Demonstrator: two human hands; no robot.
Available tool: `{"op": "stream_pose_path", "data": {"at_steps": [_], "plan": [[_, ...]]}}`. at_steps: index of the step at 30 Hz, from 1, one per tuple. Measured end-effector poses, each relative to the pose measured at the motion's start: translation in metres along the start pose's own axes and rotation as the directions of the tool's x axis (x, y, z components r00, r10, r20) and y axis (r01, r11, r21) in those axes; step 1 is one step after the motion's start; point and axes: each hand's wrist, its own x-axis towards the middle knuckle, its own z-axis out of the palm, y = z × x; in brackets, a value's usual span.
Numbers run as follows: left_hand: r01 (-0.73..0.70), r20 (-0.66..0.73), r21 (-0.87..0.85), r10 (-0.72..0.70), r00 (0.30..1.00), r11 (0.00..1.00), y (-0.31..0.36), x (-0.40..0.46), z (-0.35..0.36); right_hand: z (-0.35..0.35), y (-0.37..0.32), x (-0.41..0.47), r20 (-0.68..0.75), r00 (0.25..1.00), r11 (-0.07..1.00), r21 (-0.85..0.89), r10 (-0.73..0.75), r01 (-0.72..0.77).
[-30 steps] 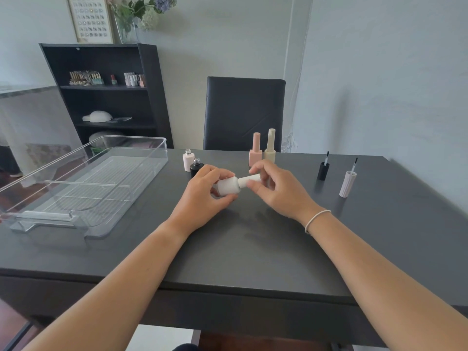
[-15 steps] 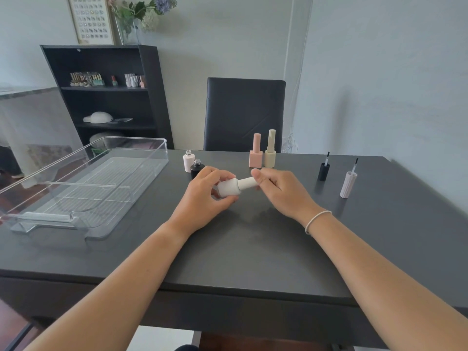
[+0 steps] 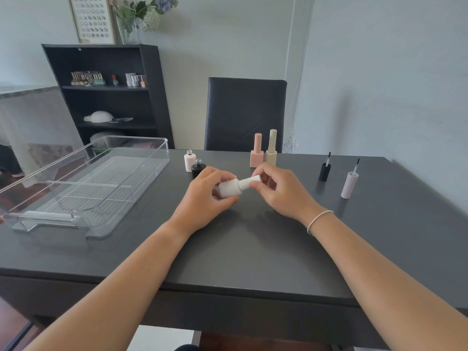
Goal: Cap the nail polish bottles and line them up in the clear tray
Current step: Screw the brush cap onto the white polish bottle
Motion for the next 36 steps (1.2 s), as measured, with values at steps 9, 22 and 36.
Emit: {"op": "stream_pose_path", "data": {"at_steps": [9,22,36], "plan": [[0.029,-0.034,-0.052,-0.031,0.999,0.998,0.000,0.002,-0.001,0.000,0.001,0.003,-0.092,0.996,0.998,0.053,0.018,-0.013],[0.442,-0.224,0.097,-0.413,0.883,0.892,-0.046,0.027,-0.033,-0.012,-0.006,0.078,-0.029,0.994,0.993,-0.044,0.105,-0.106],[0.470,-0.149,-0.013,-0.466,0.872,0.883,-0.061,0.034,-0.027,0.012,-0.001,0.135,-0.113,0.970,0.887,-0.393,0.214,-0.242]]}}
